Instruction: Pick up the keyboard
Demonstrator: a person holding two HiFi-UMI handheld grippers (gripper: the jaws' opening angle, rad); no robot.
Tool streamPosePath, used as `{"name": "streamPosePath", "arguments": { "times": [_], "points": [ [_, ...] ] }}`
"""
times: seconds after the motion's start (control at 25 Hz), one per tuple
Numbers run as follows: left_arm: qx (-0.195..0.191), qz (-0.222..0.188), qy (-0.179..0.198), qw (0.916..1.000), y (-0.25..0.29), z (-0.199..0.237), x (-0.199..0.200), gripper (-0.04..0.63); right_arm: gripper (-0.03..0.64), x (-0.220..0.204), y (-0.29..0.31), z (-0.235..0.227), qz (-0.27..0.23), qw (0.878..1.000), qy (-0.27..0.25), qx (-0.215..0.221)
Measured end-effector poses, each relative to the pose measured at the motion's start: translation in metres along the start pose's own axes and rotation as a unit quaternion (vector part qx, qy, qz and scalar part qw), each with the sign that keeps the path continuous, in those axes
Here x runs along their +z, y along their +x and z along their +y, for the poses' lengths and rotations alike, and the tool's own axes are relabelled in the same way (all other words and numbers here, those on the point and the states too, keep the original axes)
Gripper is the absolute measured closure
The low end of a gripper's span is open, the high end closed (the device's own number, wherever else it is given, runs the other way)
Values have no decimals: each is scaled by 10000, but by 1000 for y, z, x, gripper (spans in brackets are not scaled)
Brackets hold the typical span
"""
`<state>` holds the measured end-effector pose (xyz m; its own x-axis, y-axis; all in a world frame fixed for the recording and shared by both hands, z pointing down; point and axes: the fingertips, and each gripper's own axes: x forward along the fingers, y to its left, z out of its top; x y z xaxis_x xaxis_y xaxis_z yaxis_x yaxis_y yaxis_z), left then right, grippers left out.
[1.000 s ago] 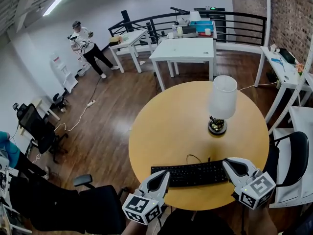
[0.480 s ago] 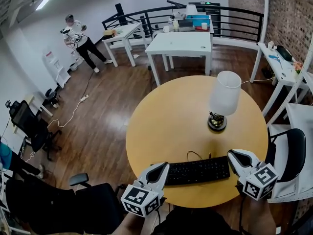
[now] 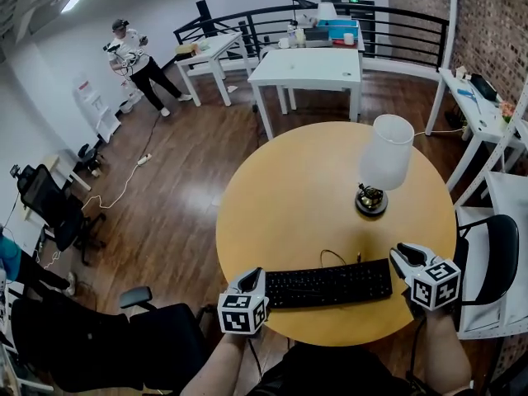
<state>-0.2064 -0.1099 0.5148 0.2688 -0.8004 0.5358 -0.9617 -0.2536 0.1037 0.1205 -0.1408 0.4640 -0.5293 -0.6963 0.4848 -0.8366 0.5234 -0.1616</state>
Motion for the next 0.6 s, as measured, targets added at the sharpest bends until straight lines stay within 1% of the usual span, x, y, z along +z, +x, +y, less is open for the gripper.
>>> {"name": "streamPosePath", "arguments": {
  "times": [0.16, 0.2, 0.32, 0.36, 0.44, 0.52, 0.6],
  "points": [
    [301, 465, -462, 9974, 24, 31, -41, 595, 471, -43, 29, -22, 534, 9982, 214, -141],
    [350, 574, -550, 9962, 29, 38, -50, 585, 457, -57, 35, -27, 698, 9971, 271, -151],
    [478, 989, -801, 9907, 45, 54, -82, 490, 402, -99, 52, -44, 1178, 9918, 455, -210],
    [477, 1104, -876, 9889, 50, 58, -92, 473, 389, -110, 57, -49, 1303, 9898, 514, -241],
    [386, 1300, -1001, 9857, 63, 63, -110, 466, 372, -128, 64, -57, 1484, 9865, 638, -263],
    [366, 1487, -1080, 9823, 74, 66, -126, 399, 345, -142, 71, -62, 1617, 9837, 742, -256],
    [417, 1634, -1094, 9796, 81, 73, -140, 378, 319, -157, 83, -65, 1732, 9810, 840, -218]
  ]
}}
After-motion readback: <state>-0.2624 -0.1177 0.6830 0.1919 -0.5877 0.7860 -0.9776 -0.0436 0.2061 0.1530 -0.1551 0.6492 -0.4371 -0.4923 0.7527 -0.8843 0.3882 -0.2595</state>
